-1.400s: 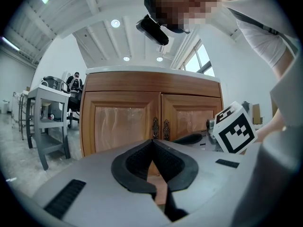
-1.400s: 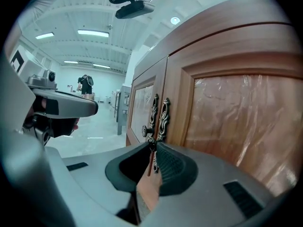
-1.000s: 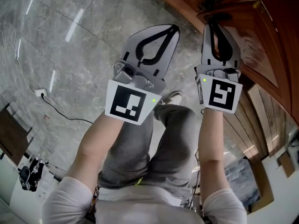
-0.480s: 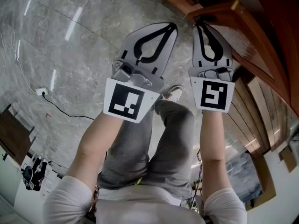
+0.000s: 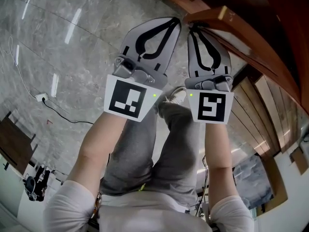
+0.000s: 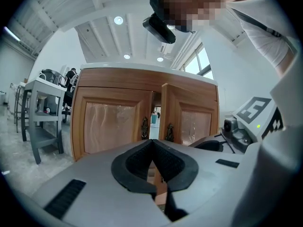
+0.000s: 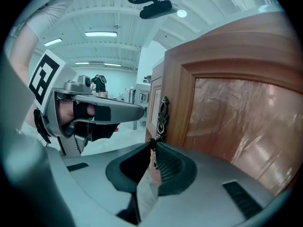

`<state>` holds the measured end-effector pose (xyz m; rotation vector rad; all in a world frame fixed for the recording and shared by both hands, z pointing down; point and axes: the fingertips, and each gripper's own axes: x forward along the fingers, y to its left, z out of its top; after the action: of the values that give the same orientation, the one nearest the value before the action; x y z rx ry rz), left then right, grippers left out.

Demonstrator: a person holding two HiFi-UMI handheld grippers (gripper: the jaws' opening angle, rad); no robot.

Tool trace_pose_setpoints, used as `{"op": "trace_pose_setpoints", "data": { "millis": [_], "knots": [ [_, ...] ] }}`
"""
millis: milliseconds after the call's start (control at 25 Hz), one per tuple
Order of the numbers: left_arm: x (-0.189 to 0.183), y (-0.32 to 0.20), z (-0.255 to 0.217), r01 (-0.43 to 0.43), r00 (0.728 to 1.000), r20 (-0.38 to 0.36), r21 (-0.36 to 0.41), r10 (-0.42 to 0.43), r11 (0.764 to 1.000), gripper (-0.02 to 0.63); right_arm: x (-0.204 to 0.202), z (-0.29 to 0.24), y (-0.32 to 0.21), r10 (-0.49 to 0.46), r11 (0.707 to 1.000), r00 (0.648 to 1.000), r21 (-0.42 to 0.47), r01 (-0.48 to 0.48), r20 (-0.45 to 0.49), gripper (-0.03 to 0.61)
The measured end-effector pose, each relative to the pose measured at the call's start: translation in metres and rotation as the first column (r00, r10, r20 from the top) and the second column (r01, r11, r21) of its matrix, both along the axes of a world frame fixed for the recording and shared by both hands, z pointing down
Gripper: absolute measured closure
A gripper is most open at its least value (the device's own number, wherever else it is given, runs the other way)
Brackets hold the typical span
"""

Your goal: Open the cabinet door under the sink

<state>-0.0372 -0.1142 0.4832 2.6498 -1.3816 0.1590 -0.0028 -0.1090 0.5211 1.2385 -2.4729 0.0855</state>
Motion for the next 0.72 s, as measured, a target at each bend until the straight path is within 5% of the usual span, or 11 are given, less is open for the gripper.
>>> {"op": "trace_pose_setpoints", "data": {
  "millis": [360,720],
  "knots": [
    [0.012,-0.011,0.01,-0.038,0.999,-0.015,0.032,0.038,0.999,0.598,0.002,0.006,0.02,-0.063,0.998,0.995,-0.018,0.062,-0.081,0.522],
    [0.021,-0.015,0.008,-0.077,0.996,-0.039,0.05,0.079,0.996,0.6,0.002,0.01,0.036,-0.084,0.995,0.995,-0.057,0.08,-0.058,0.522]
  ]
}}
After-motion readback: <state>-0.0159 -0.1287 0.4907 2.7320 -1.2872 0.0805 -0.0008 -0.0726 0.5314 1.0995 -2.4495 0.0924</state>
